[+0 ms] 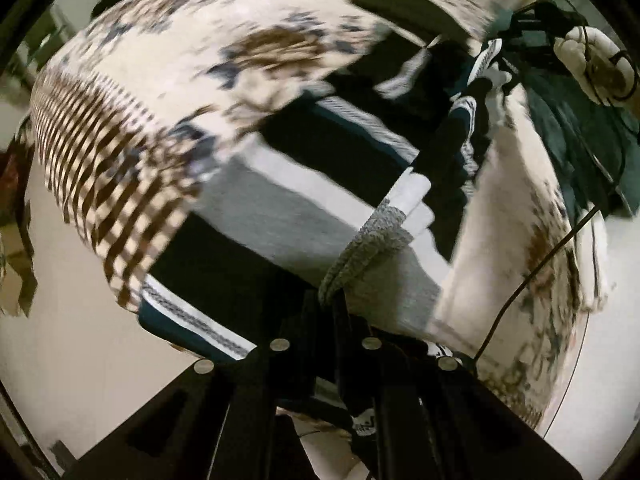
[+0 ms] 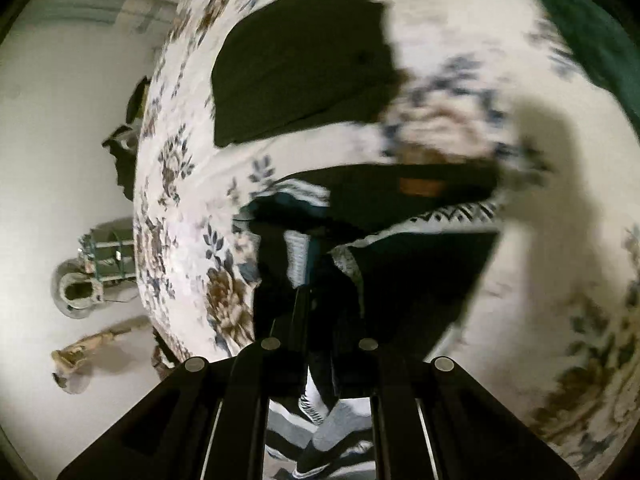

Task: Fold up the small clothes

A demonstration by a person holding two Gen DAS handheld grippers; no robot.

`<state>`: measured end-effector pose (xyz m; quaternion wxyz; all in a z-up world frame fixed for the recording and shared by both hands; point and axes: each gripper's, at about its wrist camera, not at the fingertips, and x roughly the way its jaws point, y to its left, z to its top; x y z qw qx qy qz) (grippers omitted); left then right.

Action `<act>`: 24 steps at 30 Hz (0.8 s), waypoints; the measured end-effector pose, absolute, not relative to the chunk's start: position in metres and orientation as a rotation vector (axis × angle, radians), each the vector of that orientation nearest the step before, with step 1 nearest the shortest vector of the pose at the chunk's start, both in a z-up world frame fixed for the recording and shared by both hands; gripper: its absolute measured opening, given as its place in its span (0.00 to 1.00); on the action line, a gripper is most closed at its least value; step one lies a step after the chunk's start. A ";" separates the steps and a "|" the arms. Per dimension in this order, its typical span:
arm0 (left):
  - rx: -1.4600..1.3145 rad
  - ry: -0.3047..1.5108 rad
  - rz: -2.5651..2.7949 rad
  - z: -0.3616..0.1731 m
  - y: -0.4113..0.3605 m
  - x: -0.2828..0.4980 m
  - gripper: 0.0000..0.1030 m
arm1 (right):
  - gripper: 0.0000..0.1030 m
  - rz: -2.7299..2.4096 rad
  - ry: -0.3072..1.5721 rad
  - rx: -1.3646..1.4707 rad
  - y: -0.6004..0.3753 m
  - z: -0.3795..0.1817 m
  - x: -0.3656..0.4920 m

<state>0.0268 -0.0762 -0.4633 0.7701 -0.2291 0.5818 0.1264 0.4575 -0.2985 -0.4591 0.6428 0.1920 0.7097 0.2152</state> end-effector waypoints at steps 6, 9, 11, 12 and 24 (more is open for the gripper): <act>-0.597 1.293 0.260 -0.497 -0.006 0.023 0.04 | 0.08 0.423 1.635 0.273 -0.167 -0.488 0.466; -0.615 1.301 0.246 -0.510 0.028 0.023 0.04 | 0.08 0.383 1.647 0.215 -0.122 -0.508 0.467; -0.620 1.310 0.239 -0.519 0.045 0.024 0.04 | 0.08 0.352 1.656 0.183 -0.097 -0.522 0.471; -0.635 1.319 0.224 -0.527 0.055 0.025 0.04 | 0.08 0.335 1.659 0.159 -0.086 -0.529 0.473; -0.751 1.405 0.206 -0.526 0.125 -0.013 0.56 | 0.51 0.497 1.690 0.123 -0.109 -0.509 0.354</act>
